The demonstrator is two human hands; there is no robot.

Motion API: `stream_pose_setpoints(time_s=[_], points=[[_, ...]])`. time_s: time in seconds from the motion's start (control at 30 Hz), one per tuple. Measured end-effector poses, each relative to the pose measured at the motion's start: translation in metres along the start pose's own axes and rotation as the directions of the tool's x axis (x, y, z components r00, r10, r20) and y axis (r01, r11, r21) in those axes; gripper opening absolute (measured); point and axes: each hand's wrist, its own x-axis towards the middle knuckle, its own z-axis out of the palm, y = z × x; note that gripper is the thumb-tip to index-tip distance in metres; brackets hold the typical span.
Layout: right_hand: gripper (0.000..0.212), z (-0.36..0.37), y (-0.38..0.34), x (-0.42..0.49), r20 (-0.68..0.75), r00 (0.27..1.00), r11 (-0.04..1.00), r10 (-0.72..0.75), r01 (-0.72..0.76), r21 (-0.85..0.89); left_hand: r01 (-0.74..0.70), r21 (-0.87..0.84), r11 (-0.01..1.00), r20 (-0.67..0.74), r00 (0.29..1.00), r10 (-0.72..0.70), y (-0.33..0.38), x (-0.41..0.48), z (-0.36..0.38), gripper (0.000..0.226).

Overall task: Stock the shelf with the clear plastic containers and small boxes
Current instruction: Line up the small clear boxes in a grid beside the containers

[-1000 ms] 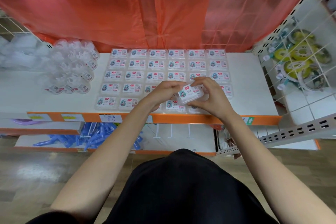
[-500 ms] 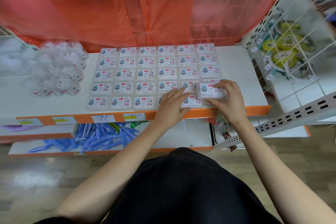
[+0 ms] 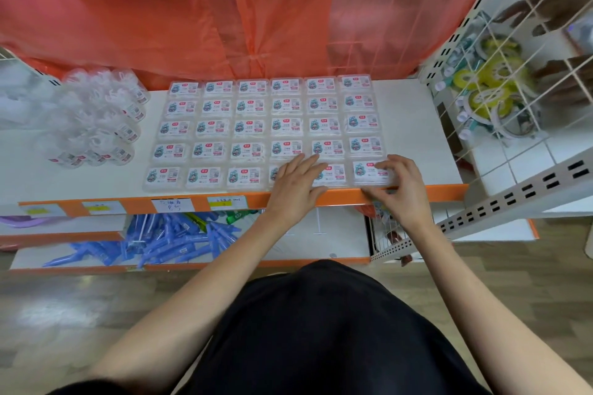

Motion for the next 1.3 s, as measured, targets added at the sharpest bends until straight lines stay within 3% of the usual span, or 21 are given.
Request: stream_pose_setpoints(time_s=[0.27, 0.5, 0.63, 0.77, 1.0, 1.3], points=[[0.048, 0.004, 0.001, -0.005, 0.024, 1.0, 0.999, 0.0, -0.001, 0.043, 0.004, -0.003, 1.0, 0.004, 1.0, -0.004, 0.001, 0.0, 0.0, 0.051], [0.035, 0.004, 0.005, -0.006, -0.001, 0.999, 0.996, -0.039, 0.039, 0.085, 0.022, 0.002, 1.0, -0.008, 1.0, -0.022, 0.004, -0.002, 0.002, 0.052], [0.046, 0.008, 0.001, -0.011, -0.015, 0.999, 0.999, -0.044, 0.044, -0.002, 0.028, 0.022, 0.999, -0.008, 1.0, -0.028, 0.006, -0.003, 0.001, 0.053], [0.042, 0.011, -0.014, -0.008, -0.043, 0.997, 0.997, -0.057, 0.055, -0.047, 0.047, 0.041, 0.998, -0.043, 0.998, -0.045, 0.009, -0.008, -0.006, 0.061], [0.045, 0.044, -0.088, 0.006, 0.052, 0.975, 0.976, -0.216, 0.217, -0.01, 0.139, 0.043, 0.989, -0.244, 0.962, -0.124, -0.027, -0.043, -0.043, 0.064], [0.054, 0.136, -0.24, 0.007, 0.246, 0.892, 0.914, -0.379, 0.402, -0.049, 0.397, 0.055, 0.916, -0.445, 0.831, -0.334, -0.134, -0.146, -0.142, 0.063]])
